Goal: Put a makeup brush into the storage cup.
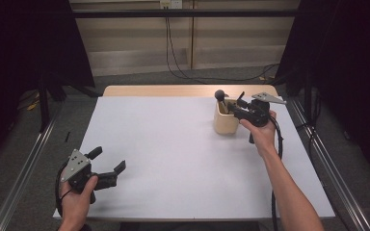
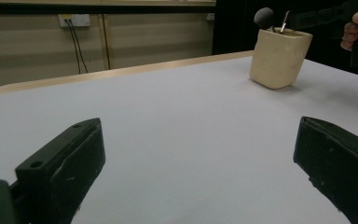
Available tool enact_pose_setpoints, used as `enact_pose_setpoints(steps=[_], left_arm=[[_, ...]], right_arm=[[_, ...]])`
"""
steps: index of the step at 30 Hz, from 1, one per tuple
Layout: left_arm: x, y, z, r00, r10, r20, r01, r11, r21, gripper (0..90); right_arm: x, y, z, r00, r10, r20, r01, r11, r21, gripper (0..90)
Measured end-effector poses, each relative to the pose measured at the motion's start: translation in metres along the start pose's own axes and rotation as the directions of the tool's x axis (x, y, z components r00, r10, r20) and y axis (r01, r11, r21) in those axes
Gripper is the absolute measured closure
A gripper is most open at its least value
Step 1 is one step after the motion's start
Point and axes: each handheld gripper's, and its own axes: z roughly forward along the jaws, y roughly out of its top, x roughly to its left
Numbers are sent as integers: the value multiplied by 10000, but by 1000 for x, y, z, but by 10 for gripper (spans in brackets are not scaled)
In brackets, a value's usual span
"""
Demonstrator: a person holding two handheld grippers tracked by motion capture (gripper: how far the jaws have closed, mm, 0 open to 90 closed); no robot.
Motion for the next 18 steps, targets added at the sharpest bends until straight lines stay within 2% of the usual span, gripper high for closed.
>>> enact_pose_setpoints(steps=[2,7,10,12,16,18], left_arm=[[0,0,0,10000,11,17,-11,10000,16,21],[-1,0,1,10000,-11,52,11,10000,17,21],[-1,0,1,10000,-7,81,7,10000,4,21],[-1,1,1,10000,66,73,-67,10000,10,21],[-2,0,-1,10000,-7,60,7,10000,-50,21],[-1,0,-2,10000,61,63,-61,10000,-51,21]], right_arm=[[1,1,-3,10000,-56,-41,56,10000,-51,444],[2,0,-9,9994,-111,-330,116,9998,146,296],[2,0,-13,9992,-152,-370,152,9999,3,216],[3,0,-15,9998,-126,-160,124,9998,-125,113],[3,0,-20,9999,122,-89,-124,9997,-233,21],[4,-1,-22,9999,61,-130,-65,9996,-260,6]])
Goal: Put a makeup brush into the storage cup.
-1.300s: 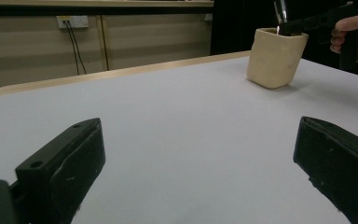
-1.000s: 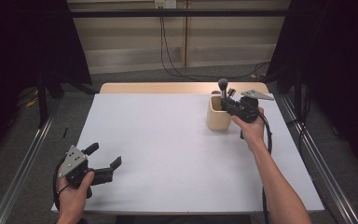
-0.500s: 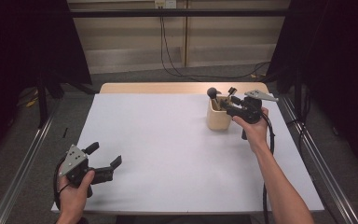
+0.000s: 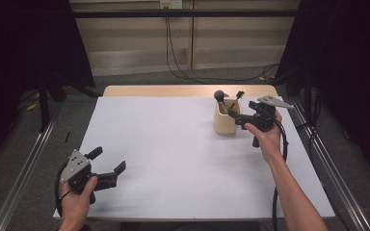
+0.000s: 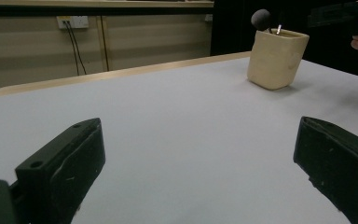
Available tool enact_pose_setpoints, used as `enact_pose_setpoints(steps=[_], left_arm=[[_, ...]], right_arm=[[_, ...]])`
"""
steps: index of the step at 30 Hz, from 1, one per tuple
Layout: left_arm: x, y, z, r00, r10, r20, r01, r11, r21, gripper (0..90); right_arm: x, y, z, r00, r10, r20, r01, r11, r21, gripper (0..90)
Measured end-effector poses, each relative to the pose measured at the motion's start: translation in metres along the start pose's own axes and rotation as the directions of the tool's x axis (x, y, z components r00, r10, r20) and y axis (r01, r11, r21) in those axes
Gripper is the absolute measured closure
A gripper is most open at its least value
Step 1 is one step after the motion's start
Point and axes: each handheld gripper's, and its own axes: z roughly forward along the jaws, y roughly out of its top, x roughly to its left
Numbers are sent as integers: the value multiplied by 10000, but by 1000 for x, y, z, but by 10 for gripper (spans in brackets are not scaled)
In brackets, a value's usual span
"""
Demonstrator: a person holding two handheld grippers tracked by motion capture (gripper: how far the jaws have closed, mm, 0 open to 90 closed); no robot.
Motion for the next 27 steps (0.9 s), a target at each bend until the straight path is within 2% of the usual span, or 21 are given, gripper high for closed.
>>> enact_pose_setpoints(steps=[3,5,11,17,23,25,27], left_arm=[[0,0,-1,10000,-61,19,62,10000,-46,21],[1,0,-1,10000,-37,5,37,10000,-42,21],[0,0,1,10000,-41,24,41,10000,-30,21],[1,0,0,10000,-53,4,54,10000,-58,21],[2,0,-2,10000,-26,-48,26,10000,-48,21],[2,0,-2,10000,-58,-60,57,10000,-68,21],[2,0,-2,9999,-118,-98,118,9999,-88,21]], right_arm=[[2,-1,-3,9997,-7,248,4,9999,128,2],[5,-4,-6,9983,-242,523,240,9997,47,1],[9,-10,-14,9965,-383,748,380,9993,62,8],[14,-14,-24,9961,-666,570,654,9976,242,13],[15,-17,-36,9983,-497,318,490,9986,218,12],[16,-20,-39,9958,-719,571,699,9969,358,15],[17,-24,-44,9959,-758,503,739,9966,374,11]])
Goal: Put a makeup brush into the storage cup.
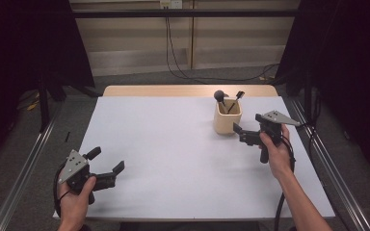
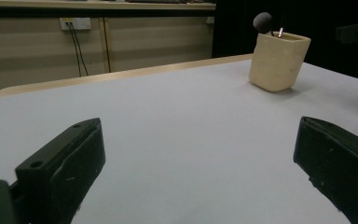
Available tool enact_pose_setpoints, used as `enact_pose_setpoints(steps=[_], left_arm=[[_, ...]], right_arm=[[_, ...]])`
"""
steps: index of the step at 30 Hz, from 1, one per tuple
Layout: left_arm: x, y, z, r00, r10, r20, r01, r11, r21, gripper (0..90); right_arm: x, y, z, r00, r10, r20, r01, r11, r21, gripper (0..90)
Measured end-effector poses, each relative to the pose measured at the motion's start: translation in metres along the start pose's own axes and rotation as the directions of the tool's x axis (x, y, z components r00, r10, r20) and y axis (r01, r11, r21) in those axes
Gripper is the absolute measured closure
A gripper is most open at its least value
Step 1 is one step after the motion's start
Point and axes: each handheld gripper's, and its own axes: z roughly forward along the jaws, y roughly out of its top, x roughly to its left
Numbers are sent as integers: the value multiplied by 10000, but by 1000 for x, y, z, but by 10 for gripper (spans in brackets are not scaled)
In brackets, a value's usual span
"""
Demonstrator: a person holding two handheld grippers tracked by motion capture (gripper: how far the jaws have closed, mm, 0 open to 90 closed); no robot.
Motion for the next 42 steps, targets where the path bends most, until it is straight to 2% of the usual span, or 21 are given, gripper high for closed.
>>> enact_pose_setpoints(steps=[4,7,10,20,29,36,42], left_arm=[[0,0,-1,10000,6,-2,-6,10000,-14,21],[0,0,-1,10000,53,13,-53,10000,4,21],[1,0,-1,10000,16,12,-16,10000,-1,21],[-1,-1,-4,10000,20,-5,-20,10000,-14,21],[-2,-1,-5,10000,18,56,-18,10000,-18,21],[-2,-1,-6,9999,124,51,-124,9999,17,21],[-2,-1,-7,9999,122,19,-122,9999,11,21]], right_arm=[[1,-3,-7,9999,8,143,-9,10000,65,8],[2,-6,-15,9999,115,4,-115,9997,-222,7],[5,-11,-21,10000,-29,-20,28,9999,-128,9],[7,-24,-44,9997,126,-198,-131,9996,-239,9],[5,-36,-68,9999,91,43,-90,9995,-301,10],[4,-44,-82,10000,12,33,-10,9992,-403,11],[4,-48,-94,9997,117,196,-106,9984,-547,11]])
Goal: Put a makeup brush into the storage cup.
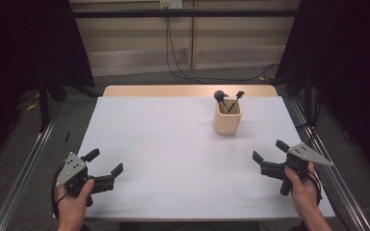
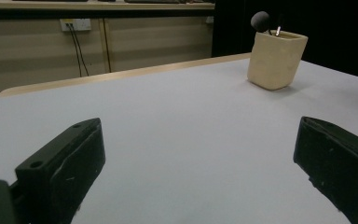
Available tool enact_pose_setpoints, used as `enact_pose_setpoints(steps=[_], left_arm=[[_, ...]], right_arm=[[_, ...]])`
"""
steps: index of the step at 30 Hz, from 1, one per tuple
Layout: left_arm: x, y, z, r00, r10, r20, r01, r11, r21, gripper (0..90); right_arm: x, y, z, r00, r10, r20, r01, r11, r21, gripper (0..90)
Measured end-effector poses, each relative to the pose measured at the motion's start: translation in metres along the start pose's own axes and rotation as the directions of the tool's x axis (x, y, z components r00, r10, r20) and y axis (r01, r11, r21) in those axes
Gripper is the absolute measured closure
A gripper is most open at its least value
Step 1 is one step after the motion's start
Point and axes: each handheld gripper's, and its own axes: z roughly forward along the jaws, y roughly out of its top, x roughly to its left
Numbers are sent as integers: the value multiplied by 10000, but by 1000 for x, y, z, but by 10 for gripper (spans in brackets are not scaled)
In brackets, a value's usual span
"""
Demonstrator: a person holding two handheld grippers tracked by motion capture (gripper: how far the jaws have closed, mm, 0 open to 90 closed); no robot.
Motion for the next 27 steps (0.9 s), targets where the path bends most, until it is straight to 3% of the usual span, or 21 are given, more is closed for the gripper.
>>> enact_pose_setpoints(steps=[13,27], left_arm=[[-1,0,-6,10000,4,-6,-4,9999,-114,21],[0,0,-4,9999,-93,-70,93,10000,-32,21]], right_arm=[[1,-10,-19,10000,13,97,-14,10000,88,9],[-2,-14,-14,10000,-92,28,91,9995,294,11]])
